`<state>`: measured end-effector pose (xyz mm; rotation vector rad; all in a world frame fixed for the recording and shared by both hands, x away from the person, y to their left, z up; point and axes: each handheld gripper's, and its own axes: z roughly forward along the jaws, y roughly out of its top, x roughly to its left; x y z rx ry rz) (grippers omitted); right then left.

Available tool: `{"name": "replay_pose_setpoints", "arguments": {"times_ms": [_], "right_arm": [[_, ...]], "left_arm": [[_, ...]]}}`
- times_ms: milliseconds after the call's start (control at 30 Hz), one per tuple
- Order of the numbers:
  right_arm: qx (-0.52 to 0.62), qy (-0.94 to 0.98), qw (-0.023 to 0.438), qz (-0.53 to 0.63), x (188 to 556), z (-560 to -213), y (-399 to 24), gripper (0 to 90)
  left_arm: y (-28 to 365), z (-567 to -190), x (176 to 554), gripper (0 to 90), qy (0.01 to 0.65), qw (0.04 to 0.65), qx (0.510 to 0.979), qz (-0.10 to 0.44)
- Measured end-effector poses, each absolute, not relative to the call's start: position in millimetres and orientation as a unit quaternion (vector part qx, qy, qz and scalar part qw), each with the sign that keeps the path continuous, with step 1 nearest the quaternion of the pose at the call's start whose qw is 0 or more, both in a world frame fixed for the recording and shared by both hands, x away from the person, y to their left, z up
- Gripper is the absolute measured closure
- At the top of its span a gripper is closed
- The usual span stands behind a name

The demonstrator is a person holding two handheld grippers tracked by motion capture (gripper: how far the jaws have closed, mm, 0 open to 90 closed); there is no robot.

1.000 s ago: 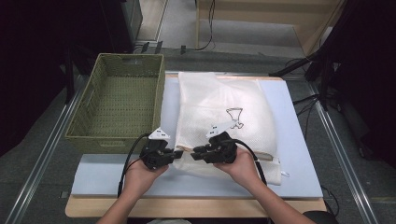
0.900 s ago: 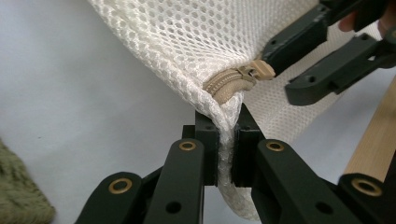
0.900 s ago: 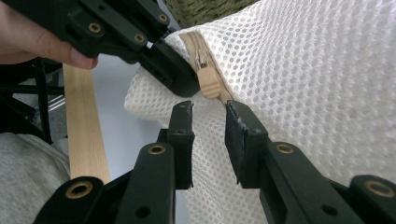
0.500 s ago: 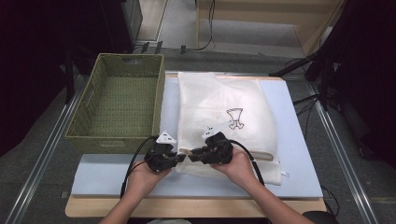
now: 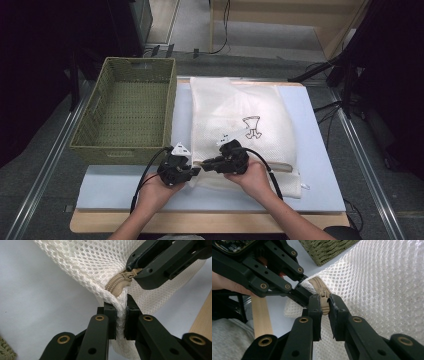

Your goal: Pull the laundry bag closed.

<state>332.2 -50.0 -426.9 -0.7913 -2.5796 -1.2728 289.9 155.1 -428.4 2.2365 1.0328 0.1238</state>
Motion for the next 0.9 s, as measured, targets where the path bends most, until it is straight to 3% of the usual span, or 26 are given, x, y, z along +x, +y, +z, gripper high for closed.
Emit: {"name": "replay_pose_setpoints", "arguments": {"times_ms": [267, 400, 900], "right_arm": [[-0.273, -0.848, 0.093, -0.445, 331.7, -422.9, -51.9, 82.6], [-0.286, -0.85, 0.066, -0.436, 332.1, -423.0, -52.4, 82.4], [-0.286, -0.849, 0.092, -0.435, 337.1, -431.4, -47.8, 80.8]], "left_arm": [[155.9, -430.2, 291.0, 84.2, 0.399, 0.329, 0.855, 0.045], [153.0, -429.4, 290.0, 84.1, 0.4, 0.33, 0.854, 0.04], [156.3, -427.7, 290.2, 84.0, 0.405, 0.342, 0.847, 0.031]]}}
